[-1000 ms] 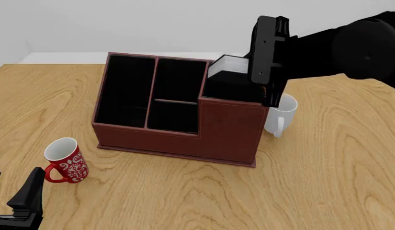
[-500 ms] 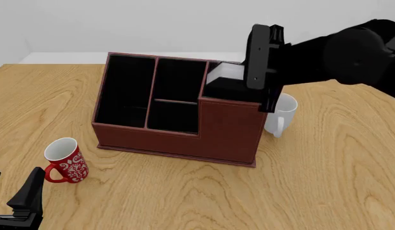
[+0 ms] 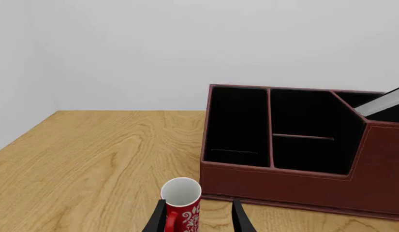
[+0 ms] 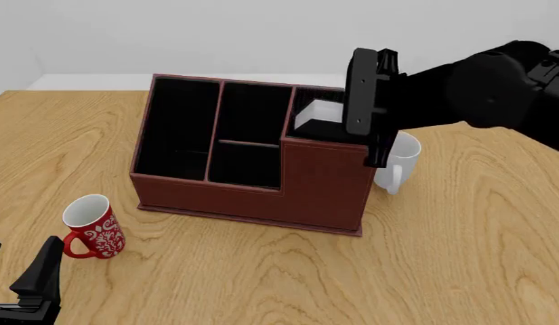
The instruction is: Pick up the book and place it in the right compartment of the caddy.
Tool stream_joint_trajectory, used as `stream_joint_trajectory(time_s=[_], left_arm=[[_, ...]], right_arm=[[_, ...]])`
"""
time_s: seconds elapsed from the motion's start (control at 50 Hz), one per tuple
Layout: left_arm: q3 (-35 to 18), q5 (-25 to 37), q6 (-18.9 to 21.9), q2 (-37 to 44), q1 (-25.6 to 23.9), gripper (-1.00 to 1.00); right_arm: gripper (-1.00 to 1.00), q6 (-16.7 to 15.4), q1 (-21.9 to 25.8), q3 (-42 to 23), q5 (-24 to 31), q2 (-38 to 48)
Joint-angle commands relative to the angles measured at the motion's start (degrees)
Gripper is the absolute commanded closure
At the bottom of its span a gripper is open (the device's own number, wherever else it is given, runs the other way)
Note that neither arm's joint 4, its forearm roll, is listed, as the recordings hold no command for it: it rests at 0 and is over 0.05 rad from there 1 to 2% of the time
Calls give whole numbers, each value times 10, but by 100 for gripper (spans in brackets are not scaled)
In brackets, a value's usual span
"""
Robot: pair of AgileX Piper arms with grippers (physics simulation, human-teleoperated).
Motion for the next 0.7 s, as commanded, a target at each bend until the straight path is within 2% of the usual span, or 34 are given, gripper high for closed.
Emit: stream_joint_trajectory(time_s=[0.02,0.46,0.7], left_arm=[[0,0,0,0,0,-100],[0,0,0,0,0,-100],[0,0,0,0,0,-100]], right_arm=[[100,13,-9,2,-10,3],[100,7,-43,-38,-1,44],[100,7,-45,-47,0,63]])
